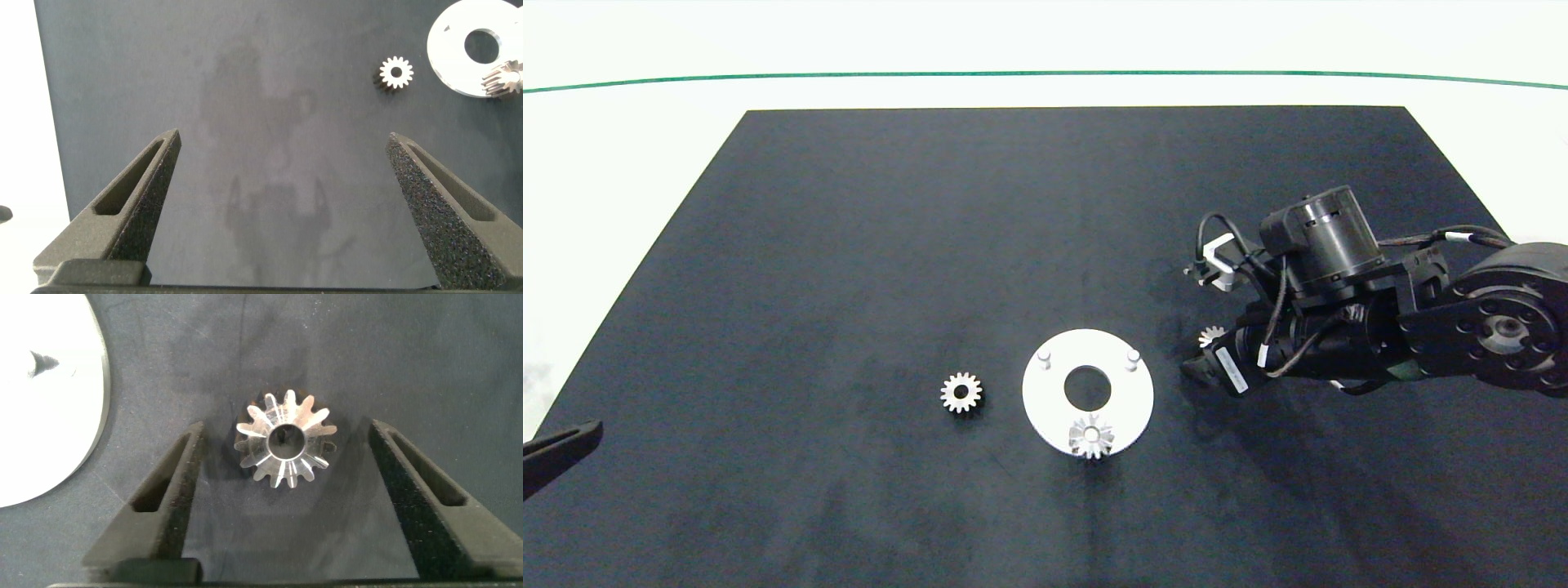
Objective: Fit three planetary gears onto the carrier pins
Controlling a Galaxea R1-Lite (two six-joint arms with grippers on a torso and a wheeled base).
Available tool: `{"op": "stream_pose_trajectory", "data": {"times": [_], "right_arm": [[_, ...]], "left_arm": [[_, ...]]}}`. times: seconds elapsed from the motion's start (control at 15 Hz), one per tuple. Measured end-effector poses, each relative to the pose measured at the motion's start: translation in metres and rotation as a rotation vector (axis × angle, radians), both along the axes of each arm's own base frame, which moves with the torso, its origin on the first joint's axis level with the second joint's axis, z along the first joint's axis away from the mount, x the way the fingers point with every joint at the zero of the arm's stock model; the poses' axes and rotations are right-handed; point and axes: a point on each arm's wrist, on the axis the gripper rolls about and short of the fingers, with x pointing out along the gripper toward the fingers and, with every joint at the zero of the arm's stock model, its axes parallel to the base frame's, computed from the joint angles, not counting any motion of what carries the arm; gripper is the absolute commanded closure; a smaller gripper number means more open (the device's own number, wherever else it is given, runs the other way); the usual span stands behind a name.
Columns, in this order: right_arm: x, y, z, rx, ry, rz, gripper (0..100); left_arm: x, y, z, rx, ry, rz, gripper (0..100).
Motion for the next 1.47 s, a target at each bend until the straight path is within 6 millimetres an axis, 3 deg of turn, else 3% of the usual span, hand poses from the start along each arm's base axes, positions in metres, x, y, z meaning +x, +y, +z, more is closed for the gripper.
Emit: {"op": "stream_pose_trajectory", "data": {"times": [1.47], "right_arm": [[0.0084, -0.0021, -0.0038, 0.025, 0.02, 0.014, 67]], "left_arm": [[-0.0002, 0.0001, 0.0002, 0.0, -0.001, 0.001, 0]]}}
